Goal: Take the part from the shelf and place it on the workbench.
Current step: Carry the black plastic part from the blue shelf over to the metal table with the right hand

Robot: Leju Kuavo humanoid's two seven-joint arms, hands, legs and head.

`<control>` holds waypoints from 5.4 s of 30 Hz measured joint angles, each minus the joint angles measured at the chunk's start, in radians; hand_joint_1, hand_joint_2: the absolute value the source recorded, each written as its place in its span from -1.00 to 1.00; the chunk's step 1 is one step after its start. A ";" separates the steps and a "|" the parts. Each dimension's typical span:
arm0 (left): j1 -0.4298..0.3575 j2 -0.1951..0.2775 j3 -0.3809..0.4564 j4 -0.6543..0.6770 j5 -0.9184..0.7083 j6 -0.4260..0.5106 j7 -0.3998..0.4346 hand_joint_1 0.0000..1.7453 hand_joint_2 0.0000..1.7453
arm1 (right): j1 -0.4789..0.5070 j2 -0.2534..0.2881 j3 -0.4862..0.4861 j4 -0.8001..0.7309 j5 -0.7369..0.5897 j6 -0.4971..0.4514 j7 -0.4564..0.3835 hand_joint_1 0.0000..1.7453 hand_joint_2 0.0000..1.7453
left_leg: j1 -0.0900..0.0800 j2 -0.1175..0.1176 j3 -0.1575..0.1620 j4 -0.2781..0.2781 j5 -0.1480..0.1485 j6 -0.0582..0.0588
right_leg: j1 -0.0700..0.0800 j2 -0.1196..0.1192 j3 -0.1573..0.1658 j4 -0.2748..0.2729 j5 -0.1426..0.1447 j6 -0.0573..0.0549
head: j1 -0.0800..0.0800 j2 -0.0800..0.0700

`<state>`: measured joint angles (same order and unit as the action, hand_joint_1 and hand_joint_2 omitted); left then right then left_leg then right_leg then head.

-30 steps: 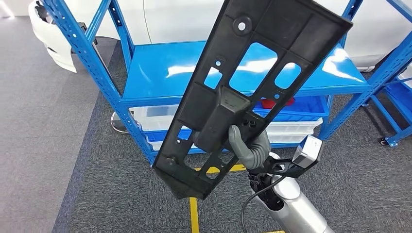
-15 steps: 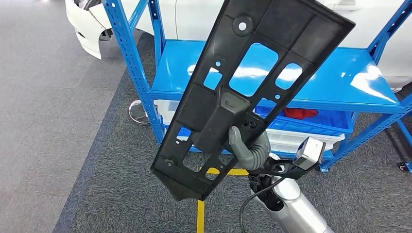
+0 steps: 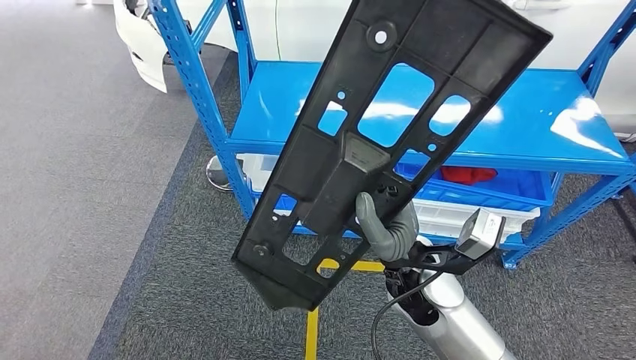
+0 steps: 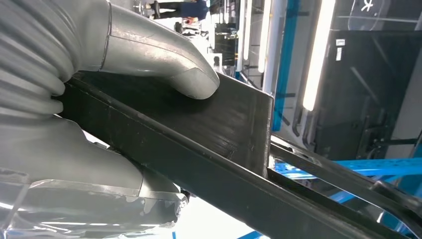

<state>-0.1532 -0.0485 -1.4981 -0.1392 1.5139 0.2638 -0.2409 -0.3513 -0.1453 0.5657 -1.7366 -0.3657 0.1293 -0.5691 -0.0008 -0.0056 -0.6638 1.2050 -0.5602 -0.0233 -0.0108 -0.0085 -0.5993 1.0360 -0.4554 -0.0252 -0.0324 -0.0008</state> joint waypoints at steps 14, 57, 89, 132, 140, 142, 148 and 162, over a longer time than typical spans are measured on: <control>0.004 0.000 0.001 0.000 0.010 0.002 -0.007 -1.00 1.00 | -0.021 -0.001 0.003 0.012 -0.018 0.011 0.000 0.78 1.00 | 0.000 0.004 0.102 -0.218 0.127 0.049 | 0.003 0.002 -0.049 0.074 -0.052 0.047 | 0.000 0.000; 0.006 -0.004 0.004 0.000 0.028 0.022 -0.027 -1.00 1.00 | -0.077 -0.008 0.036 0.051 -0.062 -0.001 0.008 0.78 1.00 | -0.002 0.006 0.056 -0.180 0.134 0.014 | -0.013 0.016 0.027 0.008 -0.032 0.025 | 0.000 0.000; 0.005 -0.006 0.006 0.001 0.012 -0.001 -0.028 -1.00 1.00 | 0.144 0.001 -0.025 -0.048 0.062 0.052 -0.019 0.78 1.00 | 0.004 0.067 0.099 -0.167 0.075 -0.004 | -0.013 -0.007 -0.003 0.003 0.002 0.012 | 0.000 0.000; 0.024 -0.009 0.005 0.001 0.021 0.008 -0.023 -1.00 1.00 | 0.249 0.044 -0.109 -0.094 0.117 0.136 -0.031 0.78 1.00 | 0.011 -0.058 0.137 -0.200 0.073 0.014 | -0.008 0.127 -0.020 -0.012 0.033 0.029 | 0.001 0.000; 0.023 -0.011 0.004 0.001 0.019 0.008 -0.022 -1.00 1.00 | 0.282 0.043 -0.128 -0.112 0.123 0.144 -0.036 0.78 1.00 | 0.007 0.046 0.129 -0.219 0.094 0.046 | -0.005 0.017 -0.143 0.261 -0.106 0.054 | 0.001 0.000; 0.023 -0.013 0.004 0.001 0.023 0.011 -0.020 -1.00 1.00 | 0.293 0.043 -0.129 -0.112 0.129 0.149 -0.042 0.78 1.00 | 0.006 0.072 0.127 -0.215 0.092 0.045 | -0.005 0.005 -0.096 0.194 -0.066 0.054 | 0.001 0.000; 0.021 -0.015 0.004 0.001 0.031 0.018 -0.014 -1.00 1.00 | 0.300 0.043 -0.132 -0.127 0.146 0.162 -0.060 0.78 1.00 | -0.007 0.127 0.127 -0.201 0.079 0.020 | 0.008 -0.038 0.010 -0.010 -0.008 0.019 | 0.001 0.000; 0.026 -0.014 0.002 0.001 0.023 0.006 -0.016 -1.00 1.00 | 0.293 0.052 -0.157 -0.193 0.170 0.151 -0.029 0.78 1.00 | 0.011 -0.077 0.132 -0.196 0.072 0.016 | -0.004 0.130 -0.010 -0.011 0.020 0.021 | 0.001 0.000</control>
<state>-0.1273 -0.0629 -1.4957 -0.1381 1.5370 0.2694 -0.2570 -0.0580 -0.0931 0.4092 -1.9300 -0.1959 0.2801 -0.5983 0.0099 -0.0824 -0.5320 1.0094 -0.4883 -0.0078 -0.0145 0.1216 -0.6096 1.0245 -0.4351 -0.0039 -0.0317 -0.0008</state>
